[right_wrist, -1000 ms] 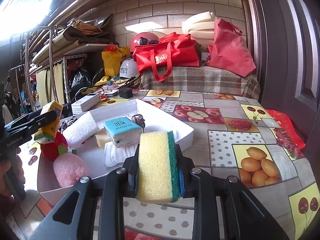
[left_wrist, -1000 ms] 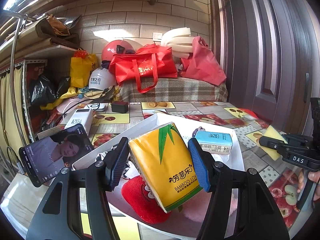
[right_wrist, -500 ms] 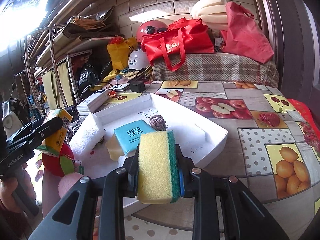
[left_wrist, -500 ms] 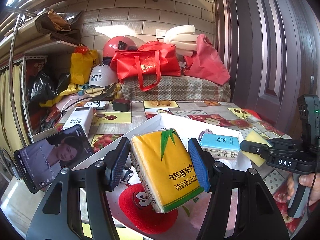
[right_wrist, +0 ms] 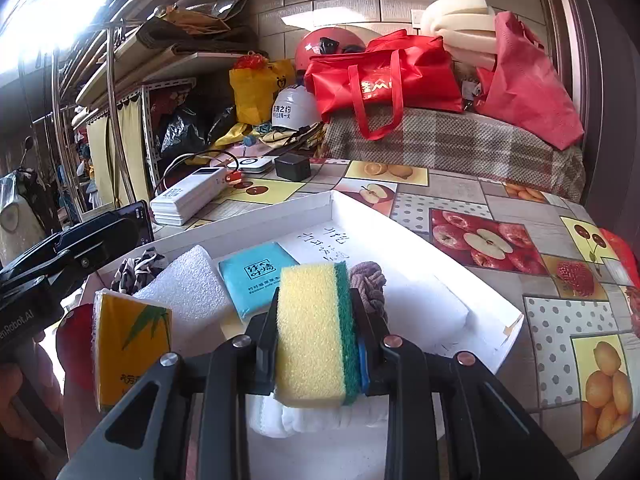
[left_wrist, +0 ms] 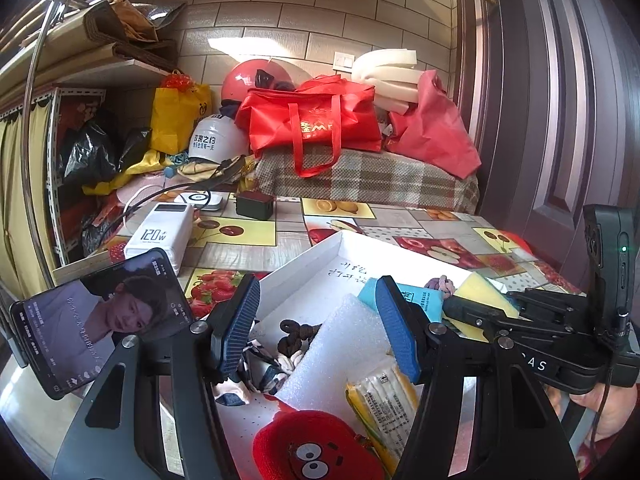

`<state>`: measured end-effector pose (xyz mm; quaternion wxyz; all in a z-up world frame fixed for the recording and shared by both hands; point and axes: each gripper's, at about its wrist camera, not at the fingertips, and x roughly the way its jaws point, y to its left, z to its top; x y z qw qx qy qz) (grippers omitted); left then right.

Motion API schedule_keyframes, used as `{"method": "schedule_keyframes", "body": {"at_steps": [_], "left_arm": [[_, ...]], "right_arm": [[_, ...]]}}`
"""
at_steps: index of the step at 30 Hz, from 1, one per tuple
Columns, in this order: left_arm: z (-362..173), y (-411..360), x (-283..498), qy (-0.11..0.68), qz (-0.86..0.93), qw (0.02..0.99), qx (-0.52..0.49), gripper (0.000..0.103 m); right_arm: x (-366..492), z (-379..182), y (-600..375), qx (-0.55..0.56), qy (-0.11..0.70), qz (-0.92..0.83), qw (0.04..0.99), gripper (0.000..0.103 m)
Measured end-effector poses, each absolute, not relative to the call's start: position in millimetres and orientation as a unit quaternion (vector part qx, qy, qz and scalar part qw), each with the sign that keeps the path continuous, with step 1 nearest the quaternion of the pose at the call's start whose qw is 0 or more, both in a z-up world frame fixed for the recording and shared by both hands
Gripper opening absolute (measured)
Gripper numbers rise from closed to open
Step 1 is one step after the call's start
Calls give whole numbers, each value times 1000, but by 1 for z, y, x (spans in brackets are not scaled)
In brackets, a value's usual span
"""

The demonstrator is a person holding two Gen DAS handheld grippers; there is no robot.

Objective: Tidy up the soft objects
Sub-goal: 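Release the yellow tissue pack into the box while right gripper lowers and releases the sponge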

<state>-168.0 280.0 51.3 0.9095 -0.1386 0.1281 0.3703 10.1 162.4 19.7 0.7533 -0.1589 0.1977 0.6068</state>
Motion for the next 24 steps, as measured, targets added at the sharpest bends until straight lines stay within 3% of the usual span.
{"method": "schedule_keyframes", "body": {"at_steps": [6, 7, 8, 10, 16, 18, 19, 24], "left_arm": [[51, 283, -171, 122, 382, 904, -147, 61], [52, 282, -172, 119, 387, 903, -147, 66], [52, 281, -173, 116, 393, 901, -145, 80], [53, 279, -174, 110, 407, 896, -139, 103], [55, 263, -171, 101, 421, 896, -96, 103], [55, 261, -170, 102, 423, 896, -86, 103], [55, 260, -169, 104, 424, 896, -85, 103], [55, 261, -174, 102, 431, 892, -91, 103]], "right_arm": [[13, 20, 173, -162, 195, 587, 769, 32], [14, 21, 172, -159, 195, 584, 772, 45], [16, 22, 170, -152, 193, 582, 775, 64], [19, 24, 163, -132, 187, 578, 783, 86], [23, 27, 158, -112, 185, 572, 792, 88], [22, 28, 156, -108, 176, 571, 795, 91], [21, 29, 155, -106, 172, 570, 797, 102], [18, 31, 146, -91, 151, 569, 803, 103]]}}
